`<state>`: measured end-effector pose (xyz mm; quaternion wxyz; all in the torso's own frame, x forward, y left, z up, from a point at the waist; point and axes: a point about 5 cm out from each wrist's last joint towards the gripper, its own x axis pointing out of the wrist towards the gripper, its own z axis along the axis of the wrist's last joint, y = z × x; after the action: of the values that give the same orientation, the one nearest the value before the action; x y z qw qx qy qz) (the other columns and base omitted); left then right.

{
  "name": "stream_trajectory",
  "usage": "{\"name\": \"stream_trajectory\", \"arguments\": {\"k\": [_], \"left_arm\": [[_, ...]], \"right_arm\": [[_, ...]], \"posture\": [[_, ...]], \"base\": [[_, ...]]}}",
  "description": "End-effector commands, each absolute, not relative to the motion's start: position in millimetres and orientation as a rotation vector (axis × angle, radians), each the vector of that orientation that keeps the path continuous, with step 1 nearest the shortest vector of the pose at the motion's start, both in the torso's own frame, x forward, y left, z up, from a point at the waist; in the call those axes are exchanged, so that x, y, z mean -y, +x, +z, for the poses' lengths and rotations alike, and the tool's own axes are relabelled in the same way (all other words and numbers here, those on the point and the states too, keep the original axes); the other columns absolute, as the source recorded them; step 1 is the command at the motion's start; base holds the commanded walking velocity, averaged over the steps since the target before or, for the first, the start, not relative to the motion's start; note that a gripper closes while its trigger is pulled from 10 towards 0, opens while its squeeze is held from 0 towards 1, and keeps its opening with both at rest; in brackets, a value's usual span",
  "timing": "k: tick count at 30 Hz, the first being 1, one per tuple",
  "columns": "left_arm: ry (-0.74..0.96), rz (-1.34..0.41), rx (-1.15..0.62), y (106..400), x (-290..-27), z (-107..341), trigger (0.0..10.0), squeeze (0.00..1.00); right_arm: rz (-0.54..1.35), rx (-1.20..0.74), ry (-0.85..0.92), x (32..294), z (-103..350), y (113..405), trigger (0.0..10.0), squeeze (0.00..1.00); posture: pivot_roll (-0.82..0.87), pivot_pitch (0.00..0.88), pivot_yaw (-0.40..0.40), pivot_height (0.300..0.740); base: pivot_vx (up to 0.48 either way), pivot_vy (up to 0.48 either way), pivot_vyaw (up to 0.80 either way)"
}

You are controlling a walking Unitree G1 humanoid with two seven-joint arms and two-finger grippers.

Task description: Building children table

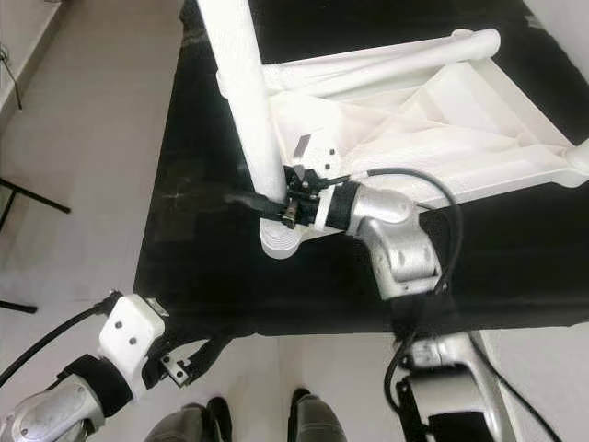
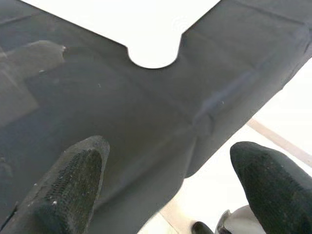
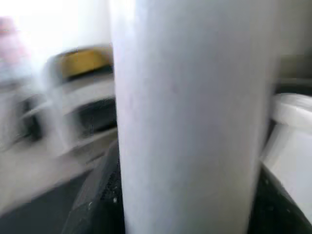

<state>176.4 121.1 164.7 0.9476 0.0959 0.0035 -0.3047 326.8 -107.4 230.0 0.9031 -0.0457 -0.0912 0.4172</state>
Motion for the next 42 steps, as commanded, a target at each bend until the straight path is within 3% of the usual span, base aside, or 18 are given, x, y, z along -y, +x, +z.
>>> {"name": "stream_trajectory", "arguments": {"k": [1,2,6,13,21,27,30,33,35,37,42], "left_arm": [[0.184,-0.627,-0.021,175,-122,163,10.0,0.0],[0.186,-0.626,-0.02,175,-122,163,10.0,0.0],[0.196,-0.628,-0.022,178,-124,162,10.0,0.0],[0.228,-0.632,-0.024,180,-127,161,10.0,0.0],[0.266,-0.552,0.013,193,-141,167,10.0,0.0],[0.303,-0.493,0.087,214,-153,181,10.0,0.0],[0.331,-0.488,0.139,225,-154,193,10.0,0.0],[0.343,-0.483,0.153,228,-155,195,10.0,0.0],[0.343,-0.483,0.153,228,-155,195,10.0,0.0],[0.352,-0.484,0.156,228,-154,195,10.0,0.0],[0.351,-0.476,0.16,225,-154,196,10.0,0.0]], "right_arm": [[0.39,-0.075,-0.082,136,176,332,10.0,0.0],[0.28,-0.061,-0.044,133,172,316,10.0,0.0],[0.333,0.024,0.049,107,179,293,10.0,0.0],[0.414,0.108,0.049,92,190,300,10.0,0.0],[0.356,0.119,0.307,97,201,308,10.0,0.0],[0.511,0.238,0.507,97,230,315,10.0,0.0],[0.719,0.325,0.575,83,250,312,10.0,0.0],[0.967,0.353,0.467,65,256,299,10.0,0.0],[0.967,0.353,0.467,65,256,299,10.0,0.0],[1.097,0.338,0.226,53,247,293,10.0,0.0],[1.022,0.364,0.11,55,252,309,10.0,0.0]], "posture": [[-0.09,0.312,-0.039,0.74],[-0.09,0.31,-0.038,0.74],[-0.09,0.293,-0.021,0.74],[-0.08,0.27,-0.02,0.74],[-0.08,0.234,0.001,0.74],[-0.1,0.207,0.016,0.74],[-0.1,0.204,0.021,0.74],[-0.1,0.204,0.023,0.74],[-0.1,0.204,0.023,0.74],[-0.1,0.204,0.023,0.74],[-0.08,0.21,0.009,0.74]], "base": [[0.0,0.0,0.0],[0.0,0.0,0.0],[0.0,0.0,0.0],[0.0,0.0,0.0],[0.0,0.0,0.0],[0.0,0.0,0.0],[0.0,0.0,0.0],[0.0,0.0,0.0],[0.0,0.0,0.0],[0.0,0.0,0.0],[0.0,0.0,0.0]]}}
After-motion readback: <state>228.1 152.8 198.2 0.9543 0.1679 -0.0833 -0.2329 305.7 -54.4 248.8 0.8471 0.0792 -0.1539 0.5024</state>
